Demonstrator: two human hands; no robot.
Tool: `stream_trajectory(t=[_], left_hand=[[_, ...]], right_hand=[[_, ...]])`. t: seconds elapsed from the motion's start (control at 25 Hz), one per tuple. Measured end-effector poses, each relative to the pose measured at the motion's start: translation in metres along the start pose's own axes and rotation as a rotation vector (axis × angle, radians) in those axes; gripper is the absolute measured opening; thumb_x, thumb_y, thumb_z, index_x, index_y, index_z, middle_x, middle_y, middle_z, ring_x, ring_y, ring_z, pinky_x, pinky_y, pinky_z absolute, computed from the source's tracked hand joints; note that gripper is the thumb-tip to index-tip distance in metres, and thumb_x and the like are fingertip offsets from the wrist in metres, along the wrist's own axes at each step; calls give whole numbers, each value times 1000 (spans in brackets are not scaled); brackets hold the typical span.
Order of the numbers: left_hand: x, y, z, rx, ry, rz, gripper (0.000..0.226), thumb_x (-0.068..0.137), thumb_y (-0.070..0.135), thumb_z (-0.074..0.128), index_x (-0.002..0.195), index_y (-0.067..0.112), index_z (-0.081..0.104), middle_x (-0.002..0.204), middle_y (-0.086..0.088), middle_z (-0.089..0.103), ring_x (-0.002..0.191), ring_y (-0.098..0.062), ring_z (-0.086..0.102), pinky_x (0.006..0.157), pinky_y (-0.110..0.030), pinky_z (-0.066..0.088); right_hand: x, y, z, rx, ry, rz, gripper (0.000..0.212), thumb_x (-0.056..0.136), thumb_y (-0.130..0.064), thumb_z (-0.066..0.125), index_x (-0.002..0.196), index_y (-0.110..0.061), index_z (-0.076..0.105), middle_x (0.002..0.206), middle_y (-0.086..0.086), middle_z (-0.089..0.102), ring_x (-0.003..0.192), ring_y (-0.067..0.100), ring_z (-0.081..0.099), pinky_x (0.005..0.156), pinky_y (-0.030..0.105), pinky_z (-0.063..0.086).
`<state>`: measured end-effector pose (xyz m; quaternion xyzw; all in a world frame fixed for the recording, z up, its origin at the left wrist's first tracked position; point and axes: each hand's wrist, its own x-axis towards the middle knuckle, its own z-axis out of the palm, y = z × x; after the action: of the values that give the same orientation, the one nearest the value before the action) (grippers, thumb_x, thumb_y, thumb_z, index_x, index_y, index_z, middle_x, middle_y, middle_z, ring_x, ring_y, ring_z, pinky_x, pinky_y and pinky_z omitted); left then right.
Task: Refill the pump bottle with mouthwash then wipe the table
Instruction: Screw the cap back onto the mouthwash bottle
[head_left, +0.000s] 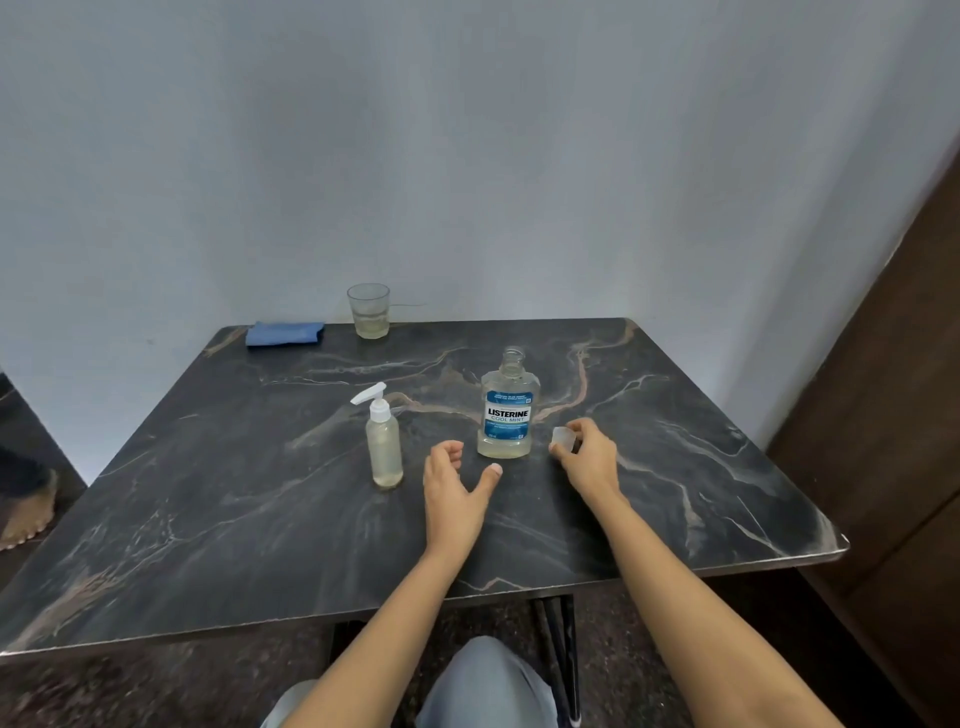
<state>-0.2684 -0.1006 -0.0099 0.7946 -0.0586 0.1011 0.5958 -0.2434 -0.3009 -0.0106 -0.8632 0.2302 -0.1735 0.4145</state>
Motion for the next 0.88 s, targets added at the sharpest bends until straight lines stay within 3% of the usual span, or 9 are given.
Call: stream_trajectory(t=[0.16, 0.28, 0.4, 0.6, 0.76, 0.88], left_hand=[[19, -3, 4, -9, -49, -42, 64, 80, 26, 77, 133, 13, 45, 134, -4, 49, 119, -18, 51, 102, -37, 45], [34, -2, 5, 13, -115, -23, 71, 81, 25, 76, 141, 14, 40, 143, -5, 45, 128, -18, 46, 107, -36, 41], [46, -3, 8, 2, -173, -29, 72, 83, 21, 74, 144, 17, 37, 148, -4, 43, 134, -17, 42, 111, -36, 37], [53, -7, 16, 25, -213, -74, 63, 86, 21, 71, 141, 20, 42, 144, 0, 50, 133, -16, 45, 105, -28, 34], [53, -8, 21, 60, -218, -63, 48, 87, 21, 69, 132, 24, 52, 132, 3, 60, 122, -16, 54, 94, -24, 39], [51, -8, 22, 83, -188, -51, 42, 89, 21, 68, 129, 24, 55, 129, 5, 62, 119, -14, 56, 96, -29, 44]], right_hand=[[7, -19, -19, 296, 98, -74, 33, 80, -24, 69, 111, -15, 61, 109, 5, 67, 95, 17, 62, 80, 28, 47], [18, -58, -49, 371, -57, -251, 42, 85, -18, 66, 126, -19, 57, 122, 5, 60, 107, 17, 61, 92, 33, 51], [24, -108, -77, 261, -235, -460, 47, 83, -15, 68, 125, -25, 50, 115, -2, 59, 96, 13, 65, 84, 28, 55], [32, -167, -91, -191, -369, -751, 36, 81, -2, 65, 108, -27, 64, 109, -7, 61, 88, 9, 60, 74, 19, 53], [34, -179, -82, -474, -509, -809, 34, 82, 1, 62, 107, -22, 68, 108, -1, 62, 94, 16, 59, 84, 33, 54], [33, -178, -77, -502, -522, -790, 32, 82, 1, 60, 105, -20, 69, 108, 0, 63, 95, 16, 59, 85, 34, 53]])
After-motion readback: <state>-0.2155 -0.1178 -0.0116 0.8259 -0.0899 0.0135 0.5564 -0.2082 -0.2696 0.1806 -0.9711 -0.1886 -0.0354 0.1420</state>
